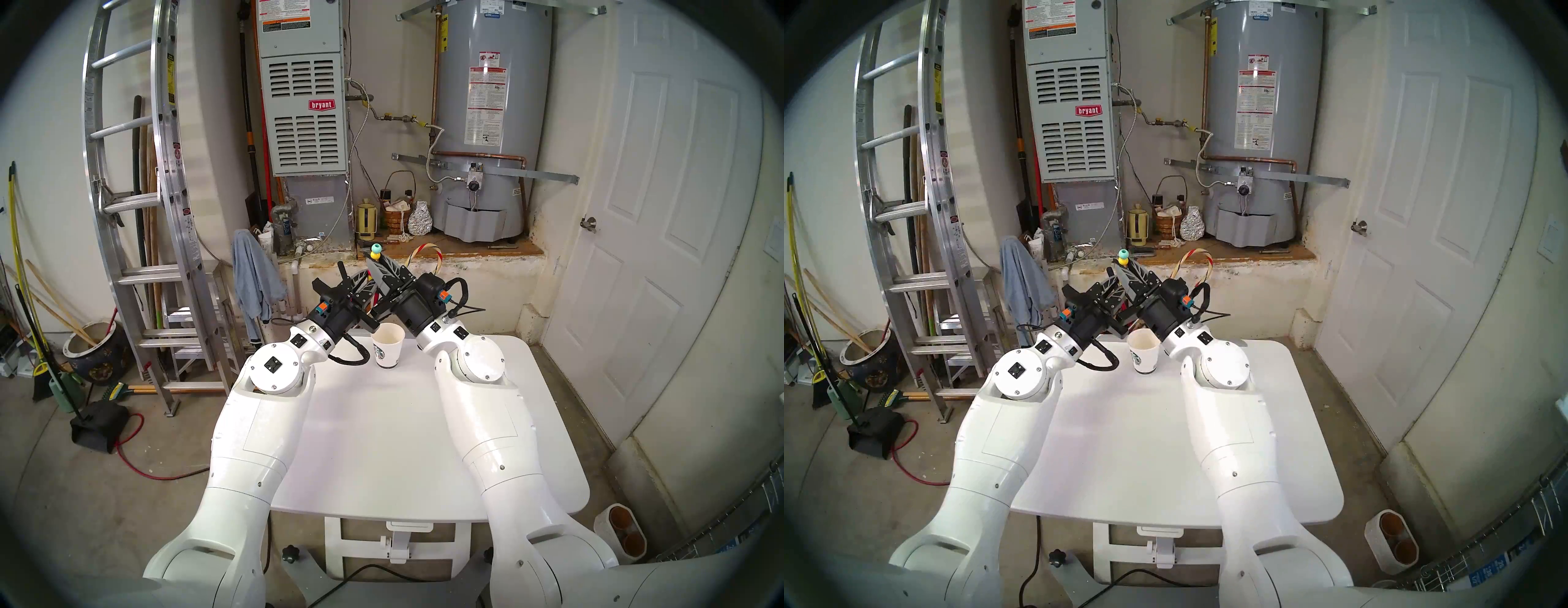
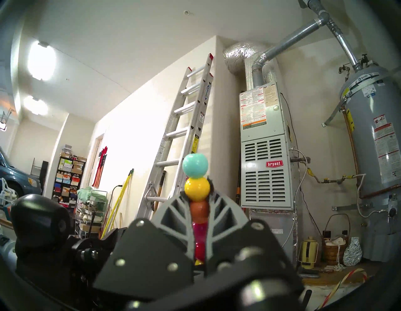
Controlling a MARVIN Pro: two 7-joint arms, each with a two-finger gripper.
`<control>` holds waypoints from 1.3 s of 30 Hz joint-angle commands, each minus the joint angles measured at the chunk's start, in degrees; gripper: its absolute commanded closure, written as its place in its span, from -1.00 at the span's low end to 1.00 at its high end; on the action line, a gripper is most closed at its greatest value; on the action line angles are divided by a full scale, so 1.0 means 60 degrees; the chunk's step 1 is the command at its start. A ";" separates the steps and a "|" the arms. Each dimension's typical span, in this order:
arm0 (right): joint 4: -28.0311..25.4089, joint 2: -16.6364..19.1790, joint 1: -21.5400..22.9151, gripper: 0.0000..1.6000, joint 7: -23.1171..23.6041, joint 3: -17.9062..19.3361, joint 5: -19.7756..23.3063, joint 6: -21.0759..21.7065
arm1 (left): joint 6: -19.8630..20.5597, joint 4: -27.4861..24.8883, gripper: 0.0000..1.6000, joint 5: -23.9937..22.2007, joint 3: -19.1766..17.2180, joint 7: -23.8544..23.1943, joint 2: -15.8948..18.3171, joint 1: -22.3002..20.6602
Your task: Switch the marker to another color
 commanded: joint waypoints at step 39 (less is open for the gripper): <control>-0.0220 0.0554 0.0686 1.00 -0.0428 0.1134 0.0096 0.0597 | 0.0761 -0.2131 -1.00 -0.1186 -0.1720 -0.0556 0.0721 0.1241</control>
